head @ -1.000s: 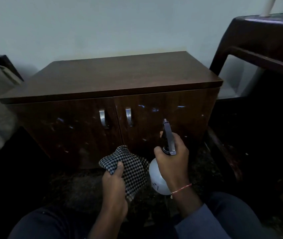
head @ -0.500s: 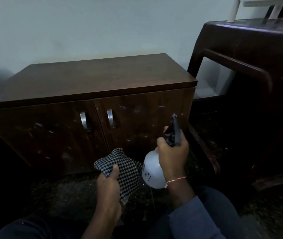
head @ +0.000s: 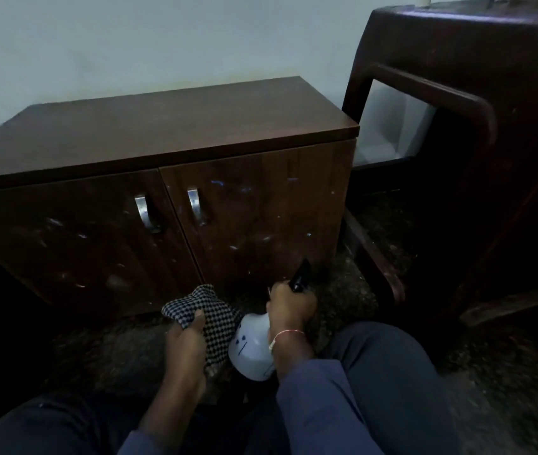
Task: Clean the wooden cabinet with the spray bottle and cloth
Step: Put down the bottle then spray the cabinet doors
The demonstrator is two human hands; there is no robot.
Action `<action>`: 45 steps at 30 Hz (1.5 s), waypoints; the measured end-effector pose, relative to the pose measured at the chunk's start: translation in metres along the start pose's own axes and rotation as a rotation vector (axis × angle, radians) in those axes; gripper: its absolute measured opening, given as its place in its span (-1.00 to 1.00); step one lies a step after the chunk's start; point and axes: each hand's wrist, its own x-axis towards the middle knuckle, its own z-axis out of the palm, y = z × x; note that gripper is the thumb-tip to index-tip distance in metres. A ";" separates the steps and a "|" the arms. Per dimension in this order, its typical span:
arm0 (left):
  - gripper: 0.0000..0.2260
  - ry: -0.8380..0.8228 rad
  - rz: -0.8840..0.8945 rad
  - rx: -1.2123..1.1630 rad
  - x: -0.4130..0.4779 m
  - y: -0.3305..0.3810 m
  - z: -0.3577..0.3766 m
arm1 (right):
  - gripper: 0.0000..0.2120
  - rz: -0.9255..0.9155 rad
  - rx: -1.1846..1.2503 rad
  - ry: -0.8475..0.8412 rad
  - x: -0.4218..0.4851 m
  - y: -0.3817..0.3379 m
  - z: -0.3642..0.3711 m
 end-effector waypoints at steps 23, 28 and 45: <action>-0.82 0.253 0.019 -0.233 0.033 -0.005 -0.084 | -0.70 -0.456 -1.225 -0.868 -0.047 0.083 0.022; -0.81 0.353 0.054 -0.277 0.042 0.008 -0.108 | -0.91 -0.489 -1.205 -0.938 -0.060 0.100 0.042; -0.68 0.719 0.160 -0.454 0.036 0.043 -0.142 | -0.92 -0.557 -1.158 -1.249 -0.141 0.109 0.133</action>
